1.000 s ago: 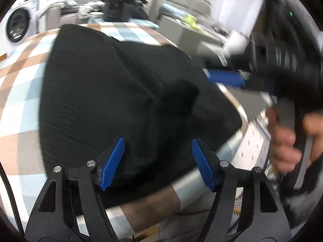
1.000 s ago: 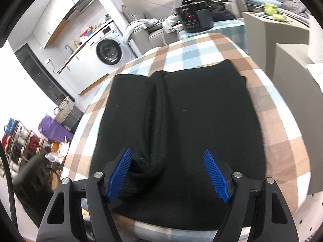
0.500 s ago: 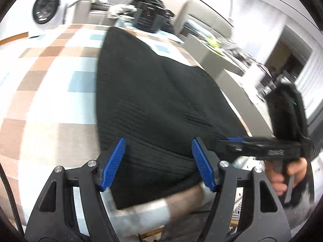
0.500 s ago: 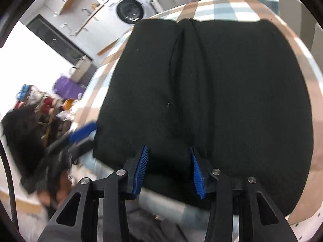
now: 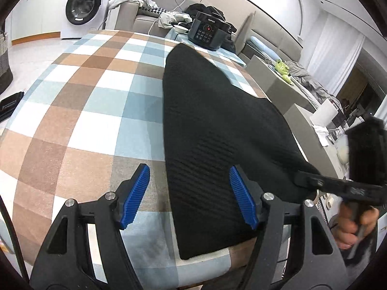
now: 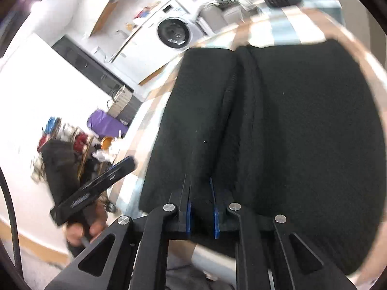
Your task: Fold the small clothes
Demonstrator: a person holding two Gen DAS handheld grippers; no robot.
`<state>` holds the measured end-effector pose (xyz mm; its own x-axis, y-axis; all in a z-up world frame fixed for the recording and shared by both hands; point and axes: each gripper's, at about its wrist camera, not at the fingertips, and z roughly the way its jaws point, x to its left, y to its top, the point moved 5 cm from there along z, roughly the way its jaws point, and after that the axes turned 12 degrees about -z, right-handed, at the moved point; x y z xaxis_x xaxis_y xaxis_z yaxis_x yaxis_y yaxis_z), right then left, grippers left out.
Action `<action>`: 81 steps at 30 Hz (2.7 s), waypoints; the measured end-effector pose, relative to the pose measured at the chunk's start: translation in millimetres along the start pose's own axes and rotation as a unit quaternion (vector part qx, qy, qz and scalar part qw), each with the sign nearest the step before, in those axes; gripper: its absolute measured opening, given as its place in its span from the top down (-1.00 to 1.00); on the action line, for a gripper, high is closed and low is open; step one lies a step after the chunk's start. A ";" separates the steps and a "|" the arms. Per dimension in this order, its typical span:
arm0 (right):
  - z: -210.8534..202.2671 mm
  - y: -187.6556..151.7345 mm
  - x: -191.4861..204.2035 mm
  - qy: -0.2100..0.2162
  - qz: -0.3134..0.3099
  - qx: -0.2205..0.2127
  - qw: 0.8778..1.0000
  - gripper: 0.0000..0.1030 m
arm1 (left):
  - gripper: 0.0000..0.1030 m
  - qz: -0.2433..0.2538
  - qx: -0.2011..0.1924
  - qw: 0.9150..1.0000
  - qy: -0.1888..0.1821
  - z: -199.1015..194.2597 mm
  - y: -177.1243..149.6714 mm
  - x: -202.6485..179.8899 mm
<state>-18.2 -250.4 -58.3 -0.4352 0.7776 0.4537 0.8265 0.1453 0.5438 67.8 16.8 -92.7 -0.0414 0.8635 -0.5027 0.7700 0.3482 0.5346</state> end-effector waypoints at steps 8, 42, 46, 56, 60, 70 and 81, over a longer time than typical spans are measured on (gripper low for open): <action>16.1 -32.9 -17.8 -0.052 0.019 0.076 0.996 0.70 | -0.28 0.025 0.025 0.999 0.001 37.1 -15.1 -41.3; 53.0 70.3 -81.3 -0.039 0.097 -0.037 0.994 0.36 | -0.28 0.041 0.050 0.998 0.013 67.8 -21.9 -52.4; 84.0 103.4 -97.1 -0.048 0.096 -0.015 0.994 0.32 | -0.28 0.040 0.047 0.998 0.014 70.2 -18.4 -54.0; 75.1 148.9 -69.1 -0.115 -0.015 -0.062 0.991 0.82 | -0.28 0.035 0.042 0.998 0.010 70.0 -13.7 -53.1; 111.1 145.9 -90.4 -0.132 0.016 0.003 0.991 0.74 | -0.28 0.032 0.048 0.998 0.015 74.1 -15.4 -49.7; 73.7 93.6 -104.5 -0.059 0.062 -0.003 0.996 0.00 | -0.28 0.024 0.049 0.998 0.015 72.2 -16.1 -44.1; 88.4 110.0 -74.3 -0.069 -0.016 -0.035 0.997 0.79 | -0.28 0.018 0.029 0.999 0.023 56.5 -13.5 -41.3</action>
<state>136.6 -238.2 -94.6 -0.4040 0.8510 0.3355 0.7840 0.1332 0.6063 95.1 -44.2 -117.5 -0.0408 0.8915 -0.4511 0.8076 0.2953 0.5104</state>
